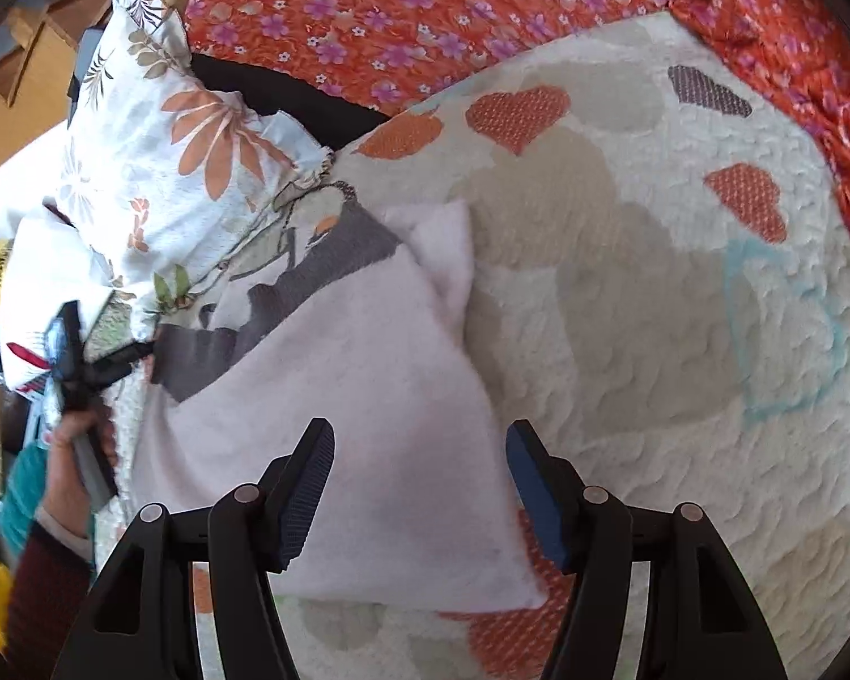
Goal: Fold small clothes
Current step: 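Lift the hem with both grippers and fold it toward the collar, then lower the folded hem onto the sweater and open both grippers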
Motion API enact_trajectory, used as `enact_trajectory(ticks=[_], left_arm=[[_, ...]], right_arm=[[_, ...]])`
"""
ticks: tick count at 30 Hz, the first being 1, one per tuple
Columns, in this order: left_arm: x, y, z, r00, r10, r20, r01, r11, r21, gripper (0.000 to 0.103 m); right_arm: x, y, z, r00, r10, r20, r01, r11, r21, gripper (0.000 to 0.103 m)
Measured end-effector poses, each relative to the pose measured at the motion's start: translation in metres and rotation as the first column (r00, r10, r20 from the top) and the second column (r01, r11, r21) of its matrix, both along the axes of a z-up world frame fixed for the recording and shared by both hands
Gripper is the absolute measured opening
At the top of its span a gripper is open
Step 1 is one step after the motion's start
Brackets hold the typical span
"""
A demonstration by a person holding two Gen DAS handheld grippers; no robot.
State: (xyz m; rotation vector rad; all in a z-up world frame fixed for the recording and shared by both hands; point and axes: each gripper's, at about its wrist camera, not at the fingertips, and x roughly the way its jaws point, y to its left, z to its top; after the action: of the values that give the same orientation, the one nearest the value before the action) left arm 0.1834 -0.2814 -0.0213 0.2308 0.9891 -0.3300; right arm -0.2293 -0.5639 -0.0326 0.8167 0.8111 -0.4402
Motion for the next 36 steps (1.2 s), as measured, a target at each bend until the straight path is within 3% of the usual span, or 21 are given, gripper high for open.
enact_trajectory(ticks=[2, 5, 12, 16, 19, 21, 23, 26, 28, 29, 30, 36], left_arm=[[-0.001, 0.026, 0.008, 0.997, 0.003, -0.077, -0.012, 0.993, -0.117, 0.067], [-0.017, 0.067, 0.013, 0.987, -0.018, -0.163, -0.021, 0.972, -0.236, 0.067], [-0.088, 0.144, -0.010, 0.954, -0.067, -0.293, -0.047, 0.930, -0.365, 0.077], [-0.114, 0.155, -0.039, 0.924, -0.077, -0.374, -0.082, 0.916, -0.392, 0.079], [-0.124, 0.147, -0.039, 0.943, -0.092, -0.318, -0.039, 0.924, -0.382, 0.085], [-0.130, 0.131, -0.038, 0.948, -0.166, -0.272, 0.057, 0.929, -0.367, 0.090], [-0.131, 0.114, -0.044, 0.938, -0.230, -0.259, 0.130, 0.927, -0.353, 0.096], [-0.135, 0.092, -0.047, 0.935, -0.273, -0.227, 0.193, 0.927, -0.321, 0.097], [-0.141, 0.079, -0.045, 0.925, -0.307, -0.221, 0.241, 0.929, -0.282, 0.069], [-0.141, 0.076, -0.043, 0.917, -0.324, -0.231, 0.259, 0.926, -0.273, 0.037], [-0.141, 0.075, -0.040, 0.904, -0.341, -0.258, 0.263, 0.919, -0.294, 0.026], [-0.152, 0.098, -0.010, 0.909, -0.321, -0.267, 0.211, 0.906, -0.367, 0.022]], right_arm=[[-0.003, -0.003, -0.001, 1.000, -0.006, 0.005, 0.006, 1.000, 0.014, 0.068], [-0.009, -0.005, 0.000, 1.000, -0.021, 0.005, 0.021, 1.000, 0.002, 0.068], [-0.020, -0.006, -0.013, 0.999, -0.052, 0.004, 0.051, 0.998, 0.048, 0.070], [-0.021, -0.001, -0.031, 0.999, -0.053, 0.005, 0.052, 0.991, 0.125, 0.070], [-0.016, 0.003, -0.041, 0.999, -0.037, 0.029, 0.033, 0.988, 0.152, 0.072], [-0.008, 0.007, -0.040, 0.999, -0.009, 0.052, 0.003, 0.993, 0.120, 0.082], [0.002, 0.009, -0.037, 0.998, 0.016, 0.063, -0.022, 0.995, 0.098, 0.082], [0.014, 0.016, -0.038, 0.996, 0.029, 0.080, -0.036, 0.996, 0.082, 0.077], [0.025, 0.026, -0.036, 0.998, 0.058, 0.028, -0.059, 0.998, 0.016, 0.052], [0.029, 0.030, -0.036, 0.996, 0.086, 0.025, -0.087, 0.996, 0.022, 0.032], [0.030, 0.032, -0.035, 0.995, 0.094, 0.025, -0.095, 0.995, 0.039, 0.027], [0.007, 0.034, -0.015, 0.995, 0.070, 0.073, -0.076, 0.993, 0.090, 0.023]])
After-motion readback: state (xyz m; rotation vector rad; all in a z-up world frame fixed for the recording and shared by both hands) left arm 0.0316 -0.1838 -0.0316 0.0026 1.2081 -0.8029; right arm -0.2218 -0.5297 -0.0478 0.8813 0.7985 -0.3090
